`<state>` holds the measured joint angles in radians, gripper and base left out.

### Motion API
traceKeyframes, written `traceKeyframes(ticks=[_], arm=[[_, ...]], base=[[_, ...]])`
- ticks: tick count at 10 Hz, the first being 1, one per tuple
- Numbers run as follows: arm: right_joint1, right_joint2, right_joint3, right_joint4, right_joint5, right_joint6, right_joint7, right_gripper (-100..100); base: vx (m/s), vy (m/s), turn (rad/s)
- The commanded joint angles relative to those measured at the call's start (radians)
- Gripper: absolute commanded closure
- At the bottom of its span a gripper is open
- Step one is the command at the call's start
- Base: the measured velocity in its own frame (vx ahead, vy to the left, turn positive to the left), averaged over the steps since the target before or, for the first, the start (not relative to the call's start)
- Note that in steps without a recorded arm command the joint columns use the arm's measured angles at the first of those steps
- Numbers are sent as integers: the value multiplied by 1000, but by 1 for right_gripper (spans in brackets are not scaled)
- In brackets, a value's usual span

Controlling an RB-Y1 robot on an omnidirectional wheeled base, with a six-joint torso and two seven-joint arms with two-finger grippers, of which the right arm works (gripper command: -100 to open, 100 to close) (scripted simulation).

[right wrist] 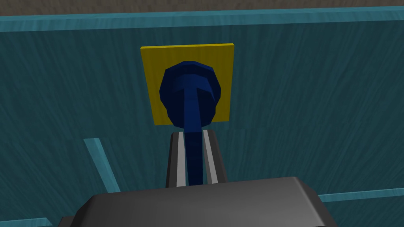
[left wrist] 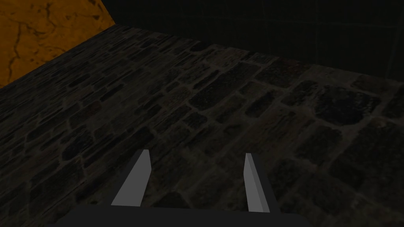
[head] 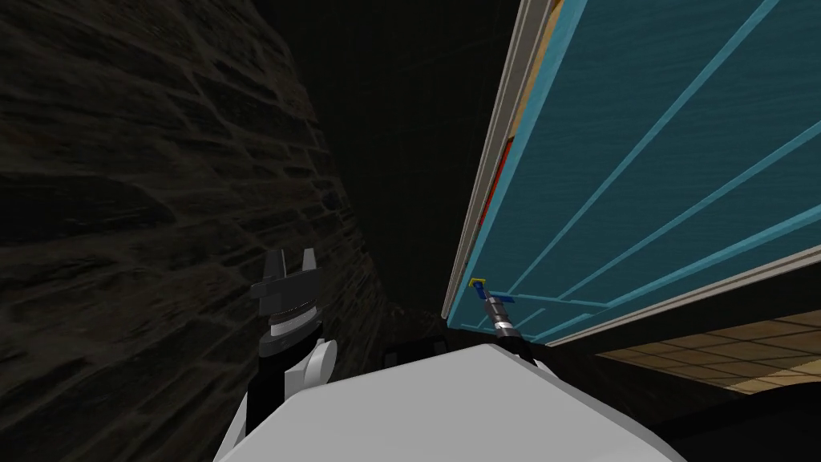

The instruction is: Pull the door open

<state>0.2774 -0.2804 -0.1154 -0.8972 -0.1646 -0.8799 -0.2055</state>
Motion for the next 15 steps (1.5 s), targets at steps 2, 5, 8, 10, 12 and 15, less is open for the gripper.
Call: traceKeyframes(ticks=[2, 5, 8, 10, 12, 15], arm=[[23, -21, 22, 5, 11, -31, -29, 100], [44, -43, 45, 6, 21, -59, -57, 100], [56, -51, 58, 18, 28, -82, -70, 100], [70, -68, 70, 30, 34, -115, -89, 100], [82, -82, 79, 39, 39, -142, -104, 100], [98, -101, 93, 52, 46, -178, -125, 100]], base=[[-206, -38, 132], [-210, -19, 116], [-146, -12, 100], [-233, -57, 174], [-244, -51, 162], [-218, -11, 124]])
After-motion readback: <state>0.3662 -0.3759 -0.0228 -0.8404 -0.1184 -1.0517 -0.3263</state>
